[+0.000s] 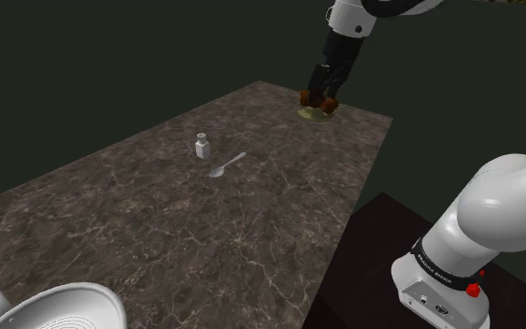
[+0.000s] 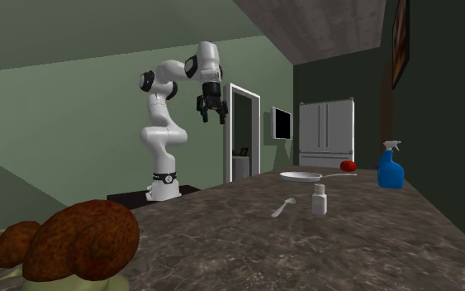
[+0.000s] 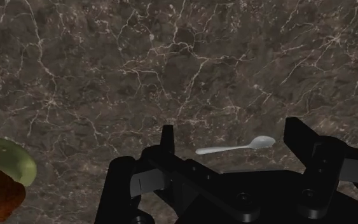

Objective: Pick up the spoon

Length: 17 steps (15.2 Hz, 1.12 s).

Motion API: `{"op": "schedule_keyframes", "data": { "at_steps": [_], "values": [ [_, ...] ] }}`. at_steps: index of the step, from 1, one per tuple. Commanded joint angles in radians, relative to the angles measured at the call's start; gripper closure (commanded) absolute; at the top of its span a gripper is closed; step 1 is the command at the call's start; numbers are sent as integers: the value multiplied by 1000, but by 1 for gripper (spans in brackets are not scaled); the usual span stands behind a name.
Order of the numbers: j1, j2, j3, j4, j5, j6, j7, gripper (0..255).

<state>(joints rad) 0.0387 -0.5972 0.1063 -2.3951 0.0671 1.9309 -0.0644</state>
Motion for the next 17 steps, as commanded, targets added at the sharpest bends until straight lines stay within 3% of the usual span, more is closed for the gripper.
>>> {"op": "schedule_keyframes", "data": {
  "at_steps": [1, 9, 17],
  "values": [
    [4, 64, 17, 1, 1, 67, 10, 0],
    [18, 331, 101, 62, -24, 281, 87, 0],
    [35, 630, 162, 206, -130, 433, 200, 0]
  ]
}}
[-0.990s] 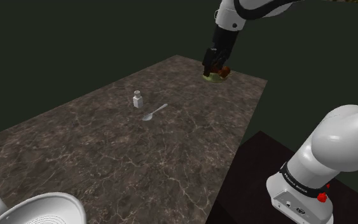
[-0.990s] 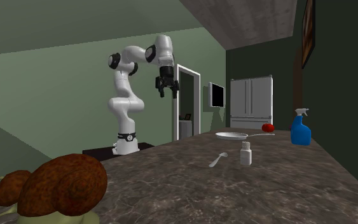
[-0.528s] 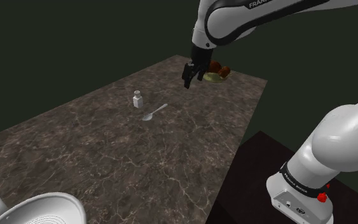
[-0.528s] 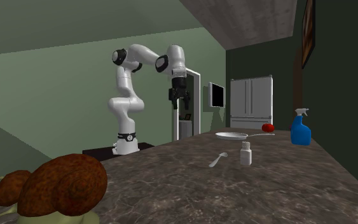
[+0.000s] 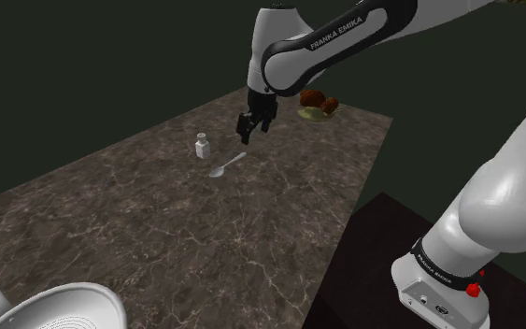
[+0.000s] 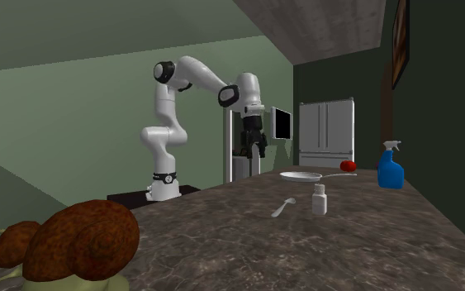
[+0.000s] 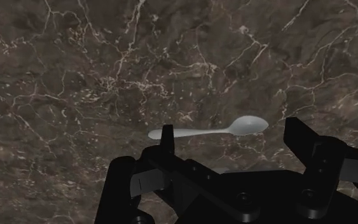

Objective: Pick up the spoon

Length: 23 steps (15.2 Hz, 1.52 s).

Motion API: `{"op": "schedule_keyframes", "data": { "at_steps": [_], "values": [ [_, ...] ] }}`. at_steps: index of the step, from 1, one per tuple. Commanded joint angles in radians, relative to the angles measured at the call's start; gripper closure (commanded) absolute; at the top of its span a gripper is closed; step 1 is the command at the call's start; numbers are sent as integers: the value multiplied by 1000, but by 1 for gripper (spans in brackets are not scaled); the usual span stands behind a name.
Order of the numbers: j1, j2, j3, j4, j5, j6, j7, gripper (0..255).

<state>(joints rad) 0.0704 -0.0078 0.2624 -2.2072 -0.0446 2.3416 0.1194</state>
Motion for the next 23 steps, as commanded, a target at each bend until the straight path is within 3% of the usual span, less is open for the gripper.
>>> {"op": "schedule_keyframes", "data": {
  "at_steps": [1, 13, 23],
  "values": [
    [8, 80, 9, 42, -36, 35, 33, 0],
    [134, 545, -23, 433, -224, 92, 178, 0],
    [152, 625, -45, 443, -252, 161, 200, 0]
  ]
}}
